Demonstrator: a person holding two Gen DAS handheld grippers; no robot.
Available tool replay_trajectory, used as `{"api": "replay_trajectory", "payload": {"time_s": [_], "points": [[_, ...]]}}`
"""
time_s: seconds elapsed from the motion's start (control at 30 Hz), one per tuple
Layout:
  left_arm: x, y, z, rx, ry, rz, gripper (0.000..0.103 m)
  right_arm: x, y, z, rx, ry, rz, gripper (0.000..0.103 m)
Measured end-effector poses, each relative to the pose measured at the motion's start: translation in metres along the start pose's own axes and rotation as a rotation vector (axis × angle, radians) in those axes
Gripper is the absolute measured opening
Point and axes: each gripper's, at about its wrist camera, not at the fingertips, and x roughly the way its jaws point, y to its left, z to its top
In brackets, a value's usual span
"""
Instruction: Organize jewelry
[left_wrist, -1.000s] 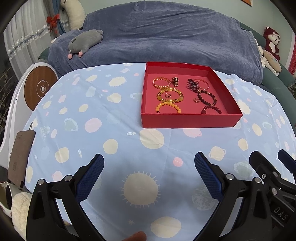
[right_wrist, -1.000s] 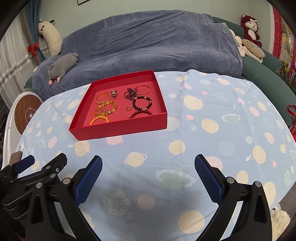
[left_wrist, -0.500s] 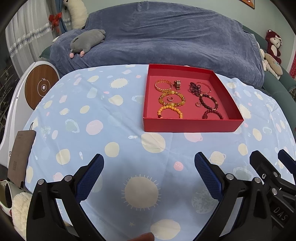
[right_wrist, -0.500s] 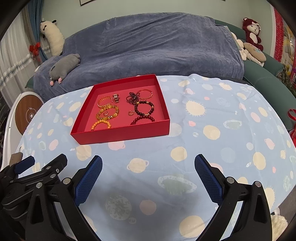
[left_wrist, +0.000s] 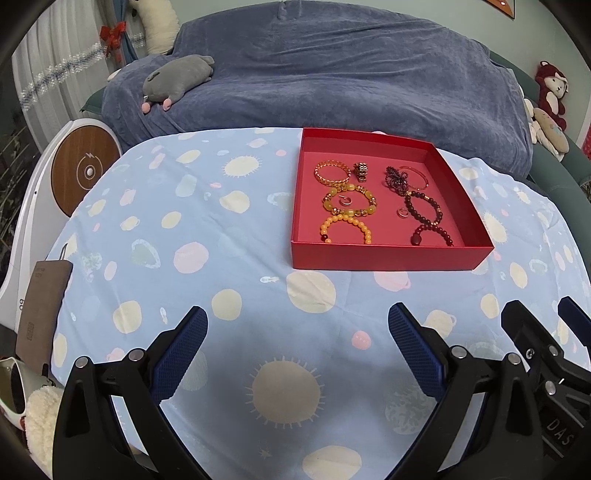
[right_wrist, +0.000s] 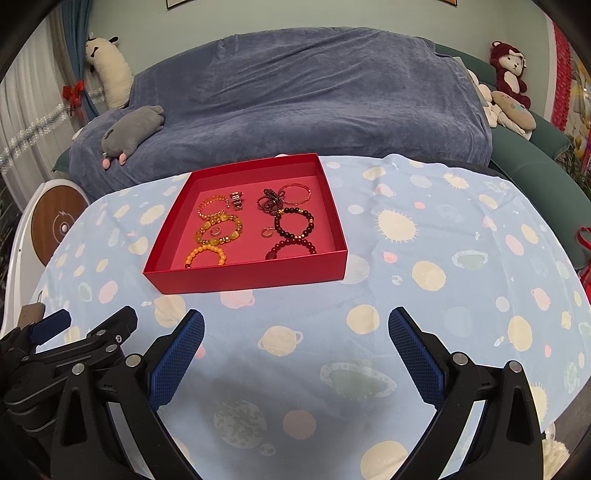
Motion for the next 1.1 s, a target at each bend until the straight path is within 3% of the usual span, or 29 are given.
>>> {"api": "replay_trajectory", "payload": {"time_s": [1.1], "points": [[-0.002, -0.001, 0.008, 0.001, -0.013, 0.013, 0.093, 0.0, 0.004, 0.008, -0.003, -0.009, -0.001, 0.096]]}}
